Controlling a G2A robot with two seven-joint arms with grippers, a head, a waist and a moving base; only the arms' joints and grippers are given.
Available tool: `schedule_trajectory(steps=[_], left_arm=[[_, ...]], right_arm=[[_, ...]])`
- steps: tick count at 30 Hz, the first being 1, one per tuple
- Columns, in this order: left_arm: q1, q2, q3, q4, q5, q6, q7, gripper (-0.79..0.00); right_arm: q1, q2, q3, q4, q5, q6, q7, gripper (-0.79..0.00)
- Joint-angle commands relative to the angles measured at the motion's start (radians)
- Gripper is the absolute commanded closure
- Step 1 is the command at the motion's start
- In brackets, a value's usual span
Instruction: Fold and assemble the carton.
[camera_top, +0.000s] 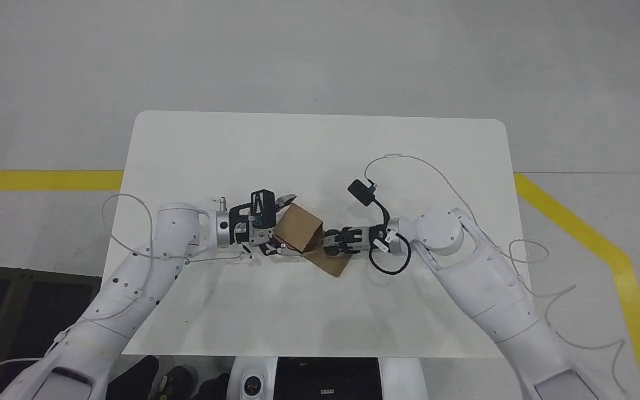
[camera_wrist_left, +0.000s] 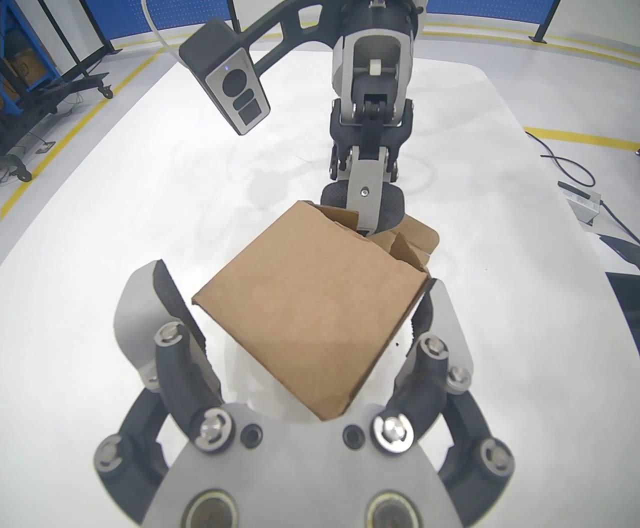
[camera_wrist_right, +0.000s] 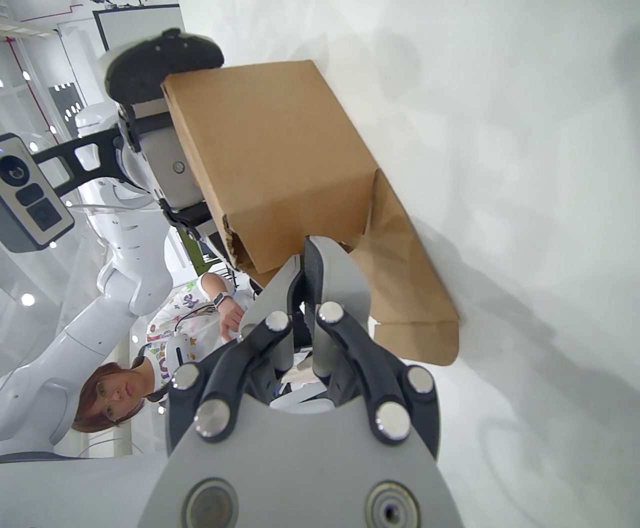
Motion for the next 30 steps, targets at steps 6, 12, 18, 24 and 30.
schedule_trajectory(steps=[6,12,18,24,30], left_arm=[[0.003,0.001,-0.003,-0.003,-0.001,-0.002,-0.003,-0.785],[0.008,0.003,-0.008,-0.008,-0.001,-0.006,-0.003,-0.785],[0.011,0.004,-0.011,-0.011,-0.001,-0.008,-0.004,-0.785],[0.013,0.004,-0.013,-0.016,-0.001,-0.01,-0.008,-0.785],[0.015,0.006,-0.017,-0.018,0.001,-0.016,-0.012,-0.785]], right_arm=[[-0.014,-0.003,-0.011,-0.024,0.011,0.038,-0.02,0.0],[-0.026,0.003,-0.001,-0.046,-0.006,0.06,-0.007,0.0],[-0.042,0.002,-0.007,-0.071,0.004,0.068,-0.025,0.0],[-0.042,-0.012,-0.035,-0.037,0.024,0.084,-0.094,0.0],[-0.041,-0.017,-0.036,-0.024,0.023,0.076,-0.144,0.0]])
